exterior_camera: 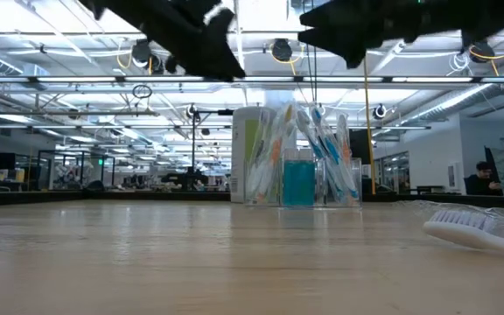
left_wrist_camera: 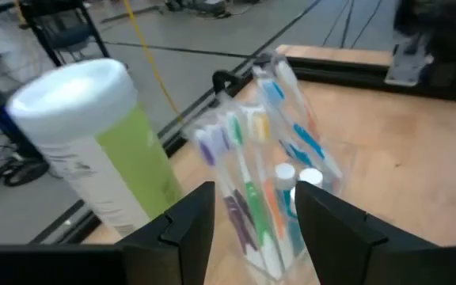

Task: Pick & Place toothbrushing station
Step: Put the violet and green toothbrush into the transparent organizer

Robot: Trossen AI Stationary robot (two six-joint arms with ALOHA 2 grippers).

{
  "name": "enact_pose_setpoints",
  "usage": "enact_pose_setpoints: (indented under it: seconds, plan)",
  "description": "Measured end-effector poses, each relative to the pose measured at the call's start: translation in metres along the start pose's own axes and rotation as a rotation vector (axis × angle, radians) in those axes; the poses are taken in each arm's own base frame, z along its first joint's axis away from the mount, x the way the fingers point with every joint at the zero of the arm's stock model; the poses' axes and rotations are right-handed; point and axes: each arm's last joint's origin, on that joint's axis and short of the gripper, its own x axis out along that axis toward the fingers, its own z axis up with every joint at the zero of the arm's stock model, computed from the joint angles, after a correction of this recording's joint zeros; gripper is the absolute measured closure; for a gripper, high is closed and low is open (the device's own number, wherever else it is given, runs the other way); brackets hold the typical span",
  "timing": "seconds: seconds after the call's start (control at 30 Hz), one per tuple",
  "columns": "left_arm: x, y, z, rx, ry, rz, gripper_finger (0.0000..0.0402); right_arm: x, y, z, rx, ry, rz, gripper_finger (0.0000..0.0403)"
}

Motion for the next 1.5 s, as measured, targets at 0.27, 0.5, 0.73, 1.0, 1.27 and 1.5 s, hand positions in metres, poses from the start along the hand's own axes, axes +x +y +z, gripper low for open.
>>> enact_pose_setpoints:
  seconds: [0.27,0.5,0.73,1.0,1.27,1.5]
  plan:
    - [-0.048,0.046,0.026,0.007,0.027,-0.142,0.0220,0.009,0.061,0.003,0.057,0.269,-0.037,0.0232]
    - [-0.067,0.059,0.019,-0.044,0.141,-0.128,0.0220,0.007,0.104,-0.041,0.295,0.468,0.087,0.0232]
    - [-0.061,0.056,0.010,-0.067,0.218,-0.116,0.0220,0.000,0.119,-0.066,0.493,0.713,0.171,0.0232]
    - [-0.050,0.047,0.005,-0.096,0.254,-0.162,0.0220,-0.016,0.129,-0.083,0.601,0.922,0.124,0.0231]
    - [-0.048,0.044,0.003,-0.095,0.276,-0.223,0.0220,-0.014,0.143,-0.102,0.556,0.918,0.146,0.0193]
    - [-0.048,0.044,0.002,-0.093,0.279,-0.231,0.0220,-0.007,0.149,-0.126,0.527,0.937,0.174,0.0157]
